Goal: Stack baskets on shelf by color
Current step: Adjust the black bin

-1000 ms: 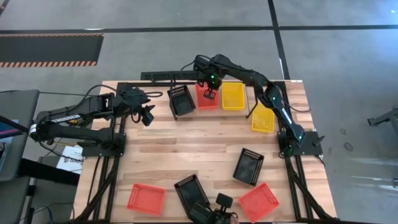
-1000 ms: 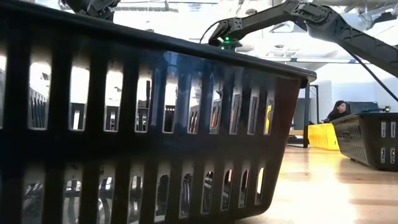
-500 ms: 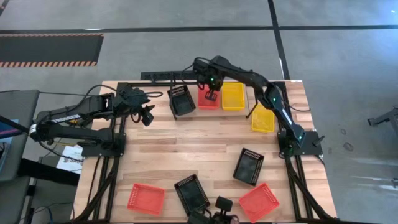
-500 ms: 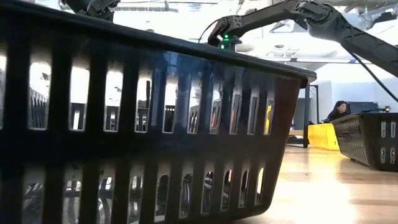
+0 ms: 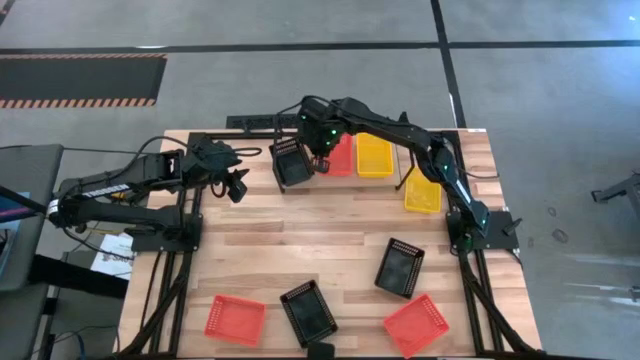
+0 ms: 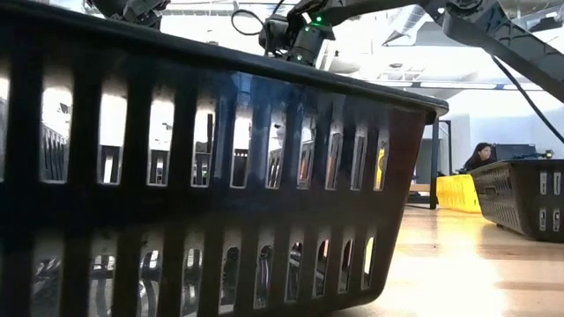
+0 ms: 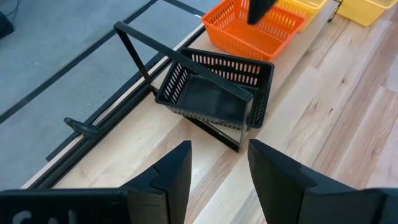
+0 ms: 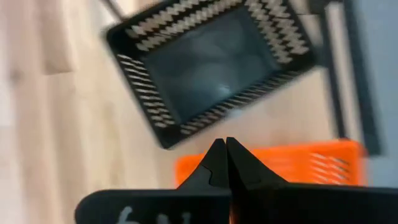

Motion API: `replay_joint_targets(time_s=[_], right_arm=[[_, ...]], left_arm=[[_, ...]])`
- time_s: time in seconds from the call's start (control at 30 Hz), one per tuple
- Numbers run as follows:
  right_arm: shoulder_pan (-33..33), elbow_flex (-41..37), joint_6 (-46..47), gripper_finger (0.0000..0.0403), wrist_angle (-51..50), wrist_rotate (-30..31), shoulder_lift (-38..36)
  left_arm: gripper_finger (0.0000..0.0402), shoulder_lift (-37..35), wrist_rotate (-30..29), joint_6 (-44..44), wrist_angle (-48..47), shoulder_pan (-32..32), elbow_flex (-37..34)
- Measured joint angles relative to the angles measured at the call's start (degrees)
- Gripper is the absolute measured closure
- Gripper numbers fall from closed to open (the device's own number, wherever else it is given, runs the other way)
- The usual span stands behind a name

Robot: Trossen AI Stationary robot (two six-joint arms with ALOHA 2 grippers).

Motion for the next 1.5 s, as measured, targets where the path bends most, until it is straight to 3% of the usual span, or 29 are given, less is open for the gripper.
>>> replay_joint_targets(time_s=[0.07,0.63,0.83,1.0,1.07,1.17,1.5], right_arm=[[-0.02,-0.08,-0.04,0.0403,-0.33,-3.4,0.45],[3.95,0.06,0.07,0.0403,5.72,-6.53,-0.53],[4.47,0.41,0.92,0.0403,7.21,-2.21,-13.71],[5.07,-0.11,1.96,0.0403,6.19,4.35,-24.63],[6.08,-0.09,1.96,0.0403,6.39,5.99,-29.23],[7.79,0.11,1.95,0.0403,6.23,7.73,-35.65],[15.06,0.07,4.42,0.0403,5.5,9.85,-48.84]], left_arm=[[0.0255,0.0,0.0,0.0,0.01,-0.02,0.0],[0.0255,0.38,-0.16,-0.66,0.22,-0.02,0.0],[0.0267,5.12,0.14,1.05,4.12,0.0,0.0],[0.0306,12.97,5.39,10.83,20.31,0.0,1.01],[0.0331,16.92,6.68,14.59,25.63,0.02,3.94],[0.0383,23.6,6.79,17.57,24.87,1.32,11.08],[0.0401,51.19,9.38,17.24,-6.04,7.71,43.17]])
